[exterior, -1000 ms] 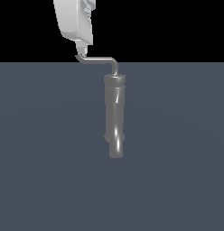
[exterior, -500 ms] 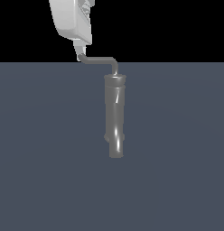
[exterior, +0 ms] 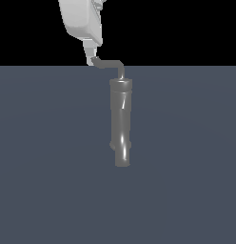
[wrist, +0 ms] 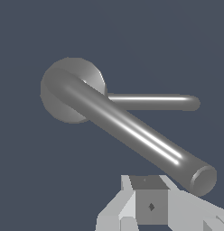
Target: Turn on the faucet by rotating a designated handle.
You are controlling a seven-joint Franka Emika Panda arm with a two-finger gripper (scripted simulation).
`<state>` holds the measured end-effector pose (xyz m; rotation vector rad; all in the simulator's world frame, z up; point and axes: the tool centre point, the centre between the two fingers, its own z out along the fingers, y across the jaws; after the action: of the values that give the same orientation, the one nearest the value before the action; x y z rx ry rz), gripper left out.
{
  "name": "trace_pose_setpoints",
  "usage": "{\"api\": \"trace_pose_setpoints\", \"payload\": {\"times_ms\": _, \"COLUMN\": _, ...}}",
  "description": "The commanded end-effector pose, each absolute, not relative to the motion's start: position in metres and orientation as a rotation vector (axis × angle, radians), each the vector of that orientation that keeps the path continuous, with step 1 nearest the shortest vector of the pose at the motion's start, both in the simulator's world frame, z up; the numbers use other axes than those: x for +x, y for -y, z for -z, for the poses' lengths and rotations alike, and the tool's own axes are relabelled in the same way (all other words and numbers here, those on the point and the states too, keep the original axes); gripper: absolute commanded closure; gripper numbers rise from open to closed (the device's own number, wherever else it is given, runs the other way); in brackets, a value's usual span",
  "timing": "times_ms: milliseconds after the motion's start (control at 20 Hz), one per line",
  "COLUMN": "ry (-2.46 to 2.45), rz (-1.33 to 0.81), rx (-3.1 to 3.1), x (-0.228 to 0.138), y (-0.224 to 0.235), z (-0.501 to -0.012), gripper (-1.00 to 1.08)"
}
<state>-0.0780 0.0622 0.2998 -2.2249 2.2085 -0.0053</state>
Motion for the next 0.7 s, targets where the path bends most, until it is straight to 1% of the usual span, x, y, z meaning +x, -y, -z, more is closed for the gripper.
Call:
{"api": "trace_pose_setpoints", "payload": {"times_ms": 0, "ry": -2.223, "rz": 0.001, "rx": -2.217, "x": -0.087, "y": -0.05, "z": -0.3, "gripper": 1.08}}
{"api": "trace_pose_setpoints", "payload": {"times_ms": 300, "ry": -2.224, "rz": 0.0, "rx": -2.219, "x": -0.106, "y": -0.036, "z": -0.3, "gripper": 1.08}}
{"api": "trace_pose_setpoints", "payload": {"times_ms": 400, "ry": -2.211, "rz": 0.004, "rx": -2.228, "x": -0.101, "y": -0.043, "z": -0.3, "gripper": 1.08}}
{"api": "trace_pose_setpoints", "payload": {"times_ms": 650, "ry": -2.215, "rz": 0.003, "rx": -2.225, "x": -0.105, "y": -0.013, "z": -0.3, "gripper": 1.08}}
